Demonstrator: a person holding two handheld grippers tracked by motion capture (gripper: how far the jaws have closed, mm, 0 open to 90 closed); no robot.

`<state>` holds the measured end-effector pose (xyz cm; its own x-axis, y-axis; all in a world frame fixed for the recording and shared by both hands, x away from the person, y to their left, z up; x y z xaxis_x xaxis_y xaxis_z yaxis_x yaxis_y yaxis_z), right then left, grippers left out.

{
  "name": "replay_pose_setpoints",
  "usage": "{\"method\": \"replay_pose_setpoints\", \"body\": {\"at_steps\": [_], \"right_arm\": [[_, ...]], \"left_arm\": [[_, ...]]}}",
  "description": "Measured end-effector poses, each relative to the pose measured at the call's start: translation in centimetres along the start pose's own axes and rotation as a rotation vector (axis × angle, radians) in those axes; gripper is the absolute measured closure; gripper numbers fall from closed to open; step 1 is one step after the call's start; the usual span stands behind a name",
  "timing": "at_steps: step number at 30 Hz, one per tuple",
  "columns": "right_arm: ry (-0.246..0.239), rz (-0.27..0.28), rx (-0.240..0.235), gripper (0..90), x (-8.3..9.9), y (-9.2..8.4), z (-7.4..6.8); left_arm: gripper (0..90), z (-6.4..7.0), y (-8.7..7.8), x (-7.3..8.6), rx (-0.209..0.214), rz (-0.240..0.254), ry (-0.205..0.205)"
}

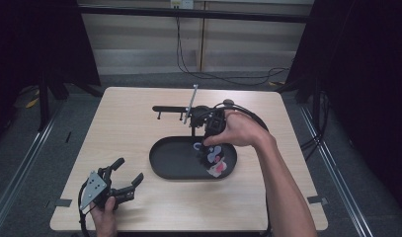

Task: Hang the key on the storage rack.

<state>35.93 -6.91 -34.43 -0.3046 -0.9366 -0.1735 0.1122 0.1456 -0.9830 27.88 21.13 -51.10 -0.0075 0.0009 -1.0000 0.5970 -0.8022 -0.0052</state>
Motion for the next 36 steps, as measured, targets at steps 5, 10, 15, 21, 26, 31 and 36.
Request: {"method": "replay_pose_setpoints", "body": {"at_steps": [5, 10, 15, 21, 26, 31, 36], "right_arm": [[0.006, -0.009, 0.016, 87.4, -0.6, -0.4, 0.9], [0.002, -0.046, 0.019, 87.4, -1.0, -0.4, 1.8], [0.0, -0.039, 0.018, 87.4, -1.2, -0.3, 2.6], [0.029, -0.051, 0.015, 87.4, -0.7, -0.2, 3.9], [0.04, -0.057, 0.014, 87.4, -0.5, 0.1, 4.9], [0.049, -0.099, 0.026, 87.3, -0.6, 0.6, 5.8], [0.046, -0.09, 0.043, 87.4, -1.1, 0.1, 6.1]], "left_arm": [[15.2, 0.0, 0.0, 0.0, 0.0, -0.001, 0.002], [15.2, 0.0, 0.0, 0.0, 0.002, -0.001, 0.001], [15.2, 0.0, 0.0, 0.0, 0.003, -0.002, -0.001], [15.2, 0.0, 0.0, 0.0, 0.006, -0.004, -0.002], [15.2, 0.0, 0.1, 0.0, 0.005, 0.0, -0.002], [15.2, 0.1, 0.1, 0.0, 0.005, 0.005, -0.007], [15.2, 0.1, 0.1, 0.0, 0.005, 0.014, -0.012]]}}
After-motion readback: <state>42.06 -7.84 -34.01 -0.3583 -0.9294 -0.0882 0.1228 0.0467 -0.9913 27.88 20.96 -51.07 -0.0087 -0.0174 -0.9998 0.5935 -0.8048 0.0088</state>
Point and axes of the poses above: each handheld gripper's, and its own axes: y roughly forward along the jaws, x roughly out of its underside, z roughly to its right, the point moved 4 cm from there along y, roughly forward along the jaws, and after that the axes turned 12 degrees about x, right-handed, at the moved point
